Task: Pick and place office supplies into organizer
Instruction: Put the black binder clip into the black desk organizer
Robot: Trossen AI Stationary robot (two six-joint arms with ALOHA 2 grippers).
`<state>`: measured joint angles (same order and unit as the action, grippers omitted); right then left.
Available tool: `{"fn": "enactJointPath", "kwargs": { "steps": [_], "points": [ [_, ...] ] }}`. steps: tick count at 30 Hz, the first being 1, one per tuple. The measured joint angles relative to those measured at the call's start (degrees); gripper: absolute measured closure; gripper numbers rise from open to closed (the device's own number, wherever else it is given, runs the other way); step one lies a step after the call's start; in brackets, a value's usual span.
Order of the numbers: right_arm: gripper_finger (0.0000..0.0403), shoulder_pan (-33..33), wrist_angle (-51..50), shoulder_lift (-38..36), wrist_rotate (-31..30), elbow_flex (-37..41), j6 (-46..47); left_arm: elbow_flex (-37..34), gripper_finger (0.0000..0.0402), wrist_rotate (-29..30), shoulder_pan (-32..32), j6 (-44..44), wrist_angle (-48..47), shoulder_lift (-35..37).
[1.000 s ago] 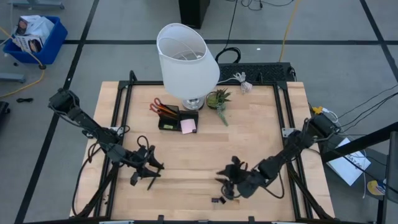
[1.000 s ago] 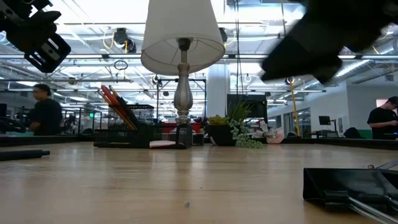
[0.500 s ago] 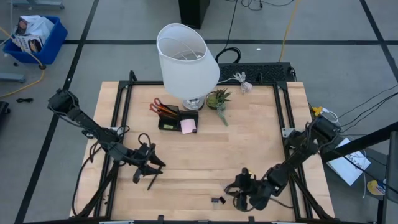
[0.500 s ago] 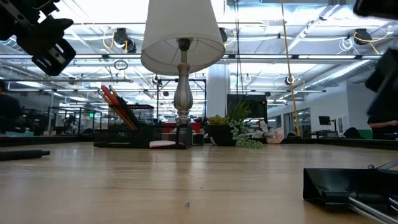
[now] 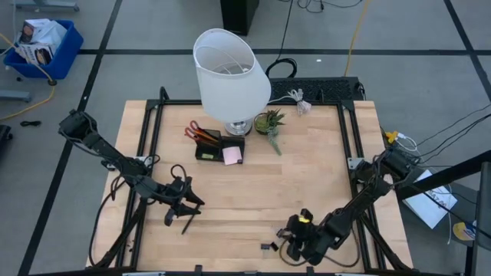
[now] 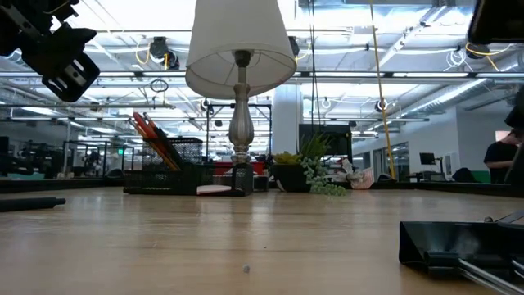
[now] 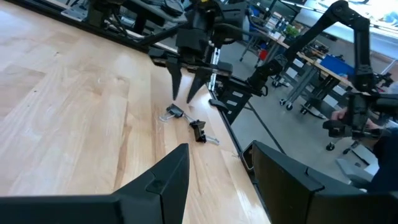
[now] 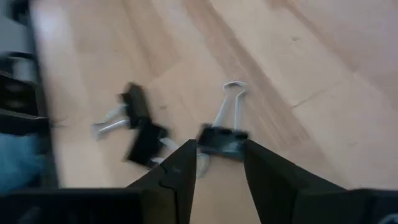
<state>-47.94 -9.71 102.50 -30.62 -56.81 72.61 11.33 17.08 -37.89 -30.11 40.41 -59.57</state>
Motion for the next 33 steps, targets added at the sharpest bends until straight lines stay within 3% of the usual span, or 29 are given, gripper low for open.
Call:
{"fn": "enactJointPath", "kwargs": {
  "steps": [7, 10, 19, 25, 33],
  "points": [
    [0.0282, 2.6, -12.6, 7.8, 3.9, -10.3, 0.5, 0.0, 0.0222, 0.0, 0.0, 0.0, -0.5, 0.0],
    [0.0282, 3.0, -13.6, 10.1, 5.5, -12.1, 0.5, 0.0, 0.0222, 0.0, 0.0, 0.0, -0.7, 0.0],
    [0.0282, 2.5, -15.0, 10.8, 5.9, -11.9, 3.0, 0.0, 0.0222, 0.0, 0.0, -0.6, -1.4, 0.0],
    [0.0282, 3.2, -16.0, 10.8, 11.6, -9.4, 7.3, 0.0, 0.0222, 0.0, 0.0, -0.6, -1.3, 0.0],
    [0.0282, 3.9, -15.4, 10.6, 11.9, -6.5, 4.8, 0.0, 0.0222, 0.0, 0.0, 0.5, -1.3, 0.0]
  ]
}}
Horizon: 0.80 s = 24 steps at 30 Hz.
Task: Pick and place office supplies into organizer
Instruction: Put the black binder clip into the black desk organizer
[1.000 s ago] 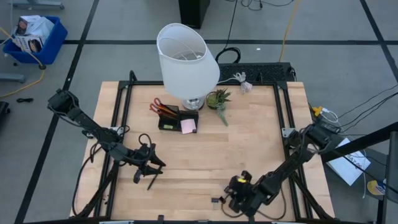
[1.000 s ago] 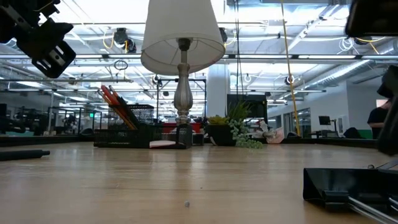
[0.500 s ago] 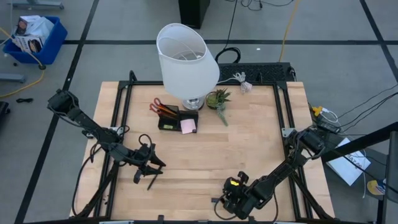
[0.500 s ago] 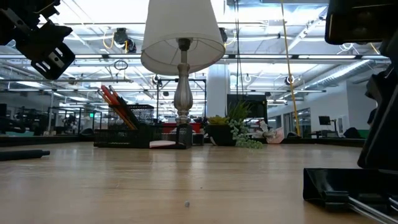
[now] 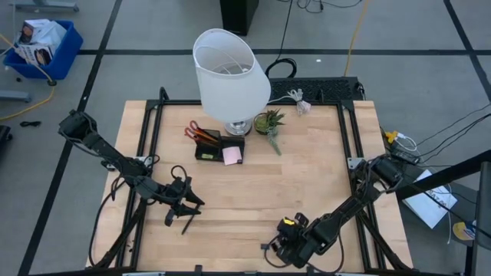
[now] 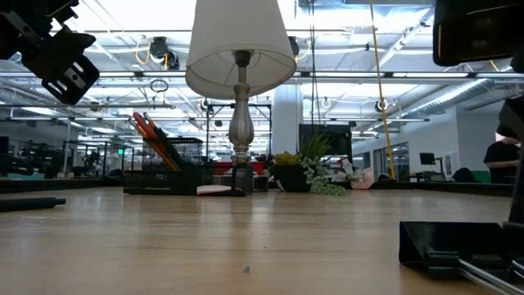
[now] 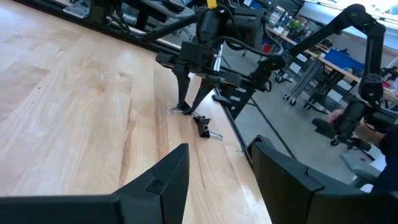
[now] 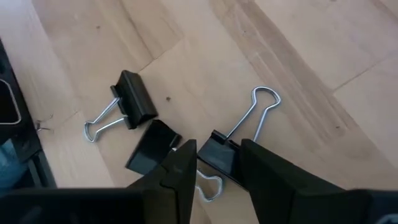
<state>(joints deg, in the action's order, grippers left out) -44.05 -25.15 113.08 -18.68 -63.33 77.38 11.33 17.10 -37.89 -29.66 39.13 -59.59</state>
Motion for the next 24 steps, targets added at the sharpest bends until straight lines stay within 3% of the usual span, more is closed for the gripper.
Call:
{"fn": "enactJointPath", "kwargs": {
  "steps": [5, 16, 24],
  "points": [
    [0.0282, 2.0, -2.3, -0.1, -1.1, 0.2, -3.9, 0.0, 0.0222, 0.8, 0.0, -0.5, 0.0, 0.0],
    [0.0282, 9.9, -4.6, 0.4, -11.5, 0.9, -19.8, 0.0, 0.0222, 1.0, 0.0, -0.5, 0.0, 0.0],
    [0.0282, 13.3, 0.8, 0.0, -16.4, 0.9, -18.3, 0.0, 0.0222, 1.0, 0.0, -0.5, -0.1, 0.0]
  ]
}}
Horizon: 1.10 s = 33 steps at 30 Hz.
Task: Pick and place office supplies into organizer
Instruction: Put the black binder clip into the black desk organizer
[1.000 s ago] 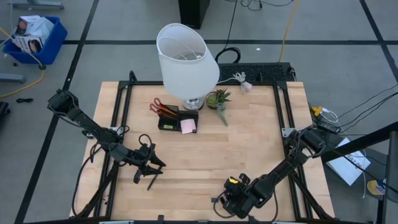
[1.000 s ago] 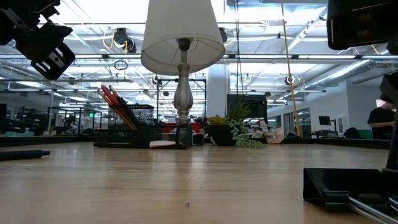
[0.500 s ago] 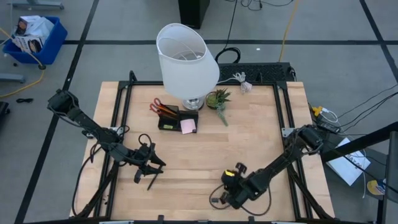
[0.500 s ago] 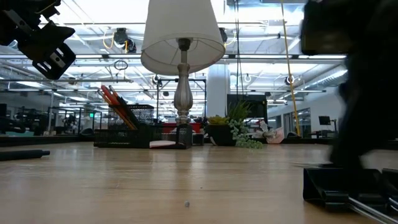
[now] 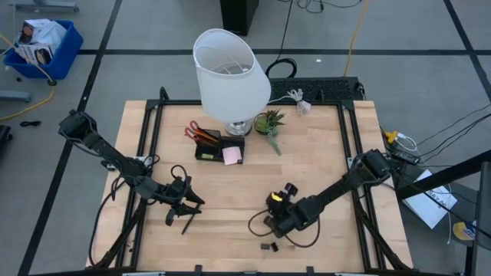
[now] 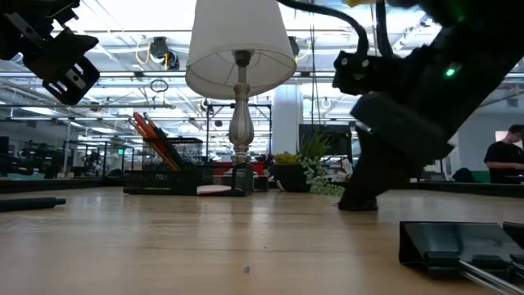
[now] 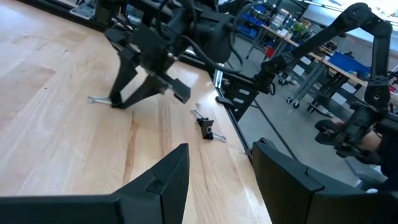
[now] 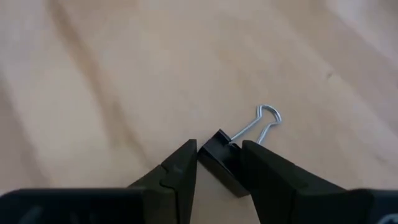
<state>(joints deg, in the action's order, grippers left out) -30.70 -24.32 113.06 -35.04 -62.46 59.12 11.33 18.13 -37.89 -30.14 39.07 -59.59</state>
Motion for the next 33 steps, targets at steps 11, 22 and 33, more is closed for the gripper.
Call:
{"fn": "enactJointPath", "kwargs": {
  "steps": [11, 22, 33],
  "points": [
    [0.0286, 1.1, 8.8, -0.7, -2.7, 0.0, 4.3, 0.0, 0.0222, 0.0, 0.0, 1.6, -1.5, 0.0],
    [0.0311, 1.8, 8.3, -1.1, -3.5, 0.0, 5.2, 0.0, 0.0222, 0.0, 0.0, 1.7, -1.7, 0.0],
    [0.0346, 0.1, -5.2, -2.0, 4.6, -0.2, 1.8, 0.0, 0.0222, -0.1, 0.0, 1.6, -2.1, 0.0]
  ]
}}
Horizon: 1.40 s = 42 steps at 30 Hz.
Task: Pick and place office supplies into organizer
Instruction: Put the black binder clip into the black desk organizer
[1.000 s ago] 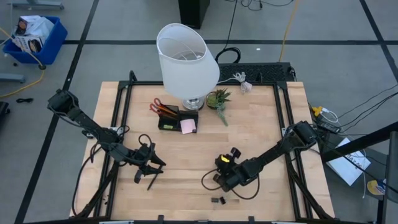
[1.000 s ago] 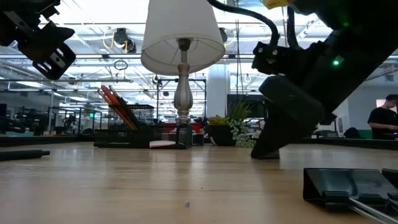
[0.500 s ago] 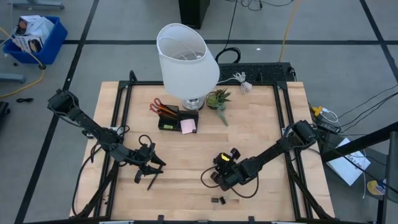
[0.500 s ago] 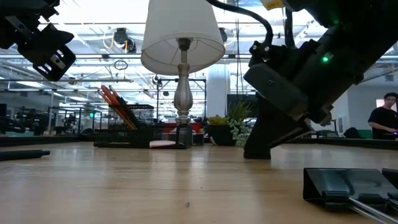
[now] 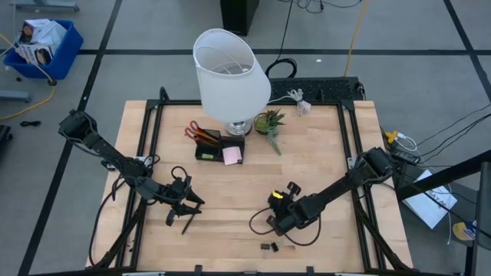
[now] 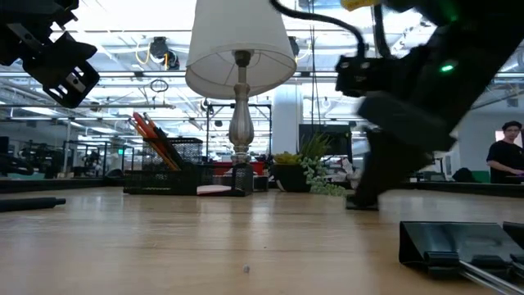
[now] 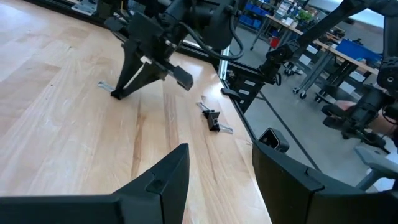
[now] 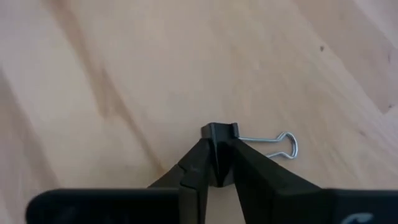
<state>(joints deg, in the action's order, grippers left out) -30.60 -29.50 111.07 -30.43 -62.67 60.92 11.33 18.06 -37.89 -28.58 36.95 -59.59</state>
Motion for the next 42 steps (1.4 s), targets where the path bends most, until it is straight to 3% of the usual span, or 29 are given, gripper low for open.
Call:
{"fn": "enactJointPath", "kwargs": {
  "steps": [5, 9, 18, 24, 36, 42],
  "points": [
    [0.0333, -0.2, -4.1, -1.6, 6.1, 0.0, -7.7, 0.0, 0.0222, 0.0, 0.0, 0.0, 0.0, 0.0],
    [0.0325, -0.3, -4.9, -2.5, 6.6, 0.0, -16.4, 0.0, 0.0222, 0.0, 0.0, 0.0, 0.0, 0.0],
    [0.0353, 0.7, -3.5, -2.7, 6.6, 0.1, -16.3, 0.0, 0.0222, 0.0, 0.0, -0.4, 0.0, 0.0],
    [0.0393, 0.5, 4.4, -2.8, -0.4, 0.3, -22.6, 0.0, 0.0222, 0.0, 0.0, -0.2, 0.0, 0.0],
    [0.0402, 2.3, 24.6, -3.9, -5.1, 0.3, -38.2, 0.0, 0.0222, 0.0, 0.0, -0.4, 0.1, 0.0],
    [0.0403, 4.4, 35.5, -3.5, -5.1, 0.3, -45.4, 0.0, 0.0222, -3.6, -0.1, -1.4, -0.3, 0.0]
  ]
}}
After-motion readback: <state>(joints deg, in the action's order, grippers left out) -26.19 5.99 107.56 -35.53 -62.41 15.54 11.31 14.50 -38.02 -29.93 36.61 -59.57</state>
